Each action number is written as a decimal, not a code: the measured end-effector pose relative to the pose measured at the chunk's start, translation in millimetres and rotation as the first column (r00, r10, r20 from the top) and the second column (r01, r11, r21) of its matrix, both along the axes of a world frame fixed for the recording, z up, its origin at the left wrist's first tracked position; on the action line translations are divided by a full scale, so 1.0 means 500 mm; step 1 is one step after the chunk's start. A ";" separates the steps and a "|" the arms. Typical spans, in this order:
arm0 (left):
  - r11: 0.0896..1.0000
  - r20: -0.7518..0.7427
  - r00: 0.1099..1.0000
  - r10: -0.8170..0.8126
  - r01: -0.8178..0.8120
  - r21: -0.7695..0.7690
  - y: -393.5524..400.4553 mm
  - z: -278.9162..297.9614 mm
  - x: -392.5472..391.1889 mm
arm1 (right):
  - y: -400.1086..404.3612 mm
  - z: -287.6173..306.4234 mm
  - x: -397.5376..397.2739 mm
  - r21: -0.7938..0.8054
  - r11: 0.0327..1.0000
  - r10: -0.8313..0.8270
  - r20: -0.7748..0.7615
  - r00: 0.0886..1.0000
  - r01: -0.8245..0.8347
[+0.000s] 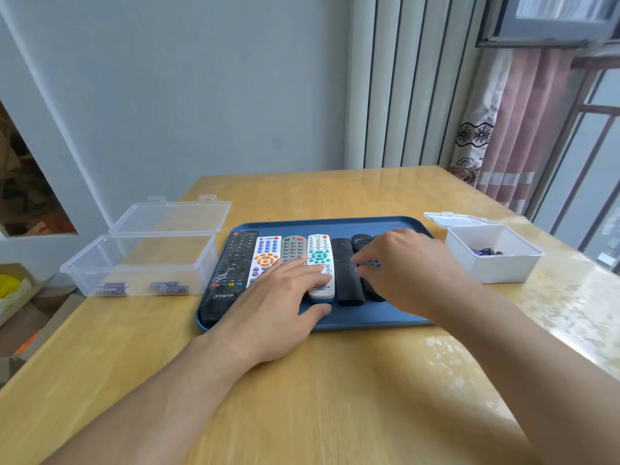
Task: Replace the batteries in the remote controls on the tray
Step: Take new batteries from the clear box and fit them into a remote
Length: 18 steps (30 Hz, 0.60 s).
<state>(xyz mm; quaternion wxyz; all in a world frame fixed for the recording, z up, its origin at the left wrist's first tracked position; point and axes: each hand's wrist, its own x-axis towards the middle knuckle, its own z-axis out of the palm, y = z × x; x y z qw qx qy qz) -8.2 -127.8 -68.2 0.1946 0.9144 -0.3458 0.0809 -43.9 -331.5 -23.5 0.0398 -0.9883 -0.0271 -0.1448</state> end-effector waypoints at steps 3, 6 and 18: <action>1.000 0.003 1.000 -0.008 0.008 -0.003 0.001 0.000 -0.001 | -0.015 -0.011 0.000 -0.111 0.994 -0.012 -0.129 0.992 -0.002; 1.000 0.011 1.000 -0.018 0.018 -0.023 0.000 -0.001 -0.001 | -0.010 -0.020 -0.006 -0.202 0.978 -0.001 -0.228 0.974 -0.047; 0.993 -0.023 0.993 -0.114 0.115 0.035 -0.010 -0.006 0.000 | 0.028 0.016 -0.044 -0.174 0.971 -0.199 -0.214 0.956 0.163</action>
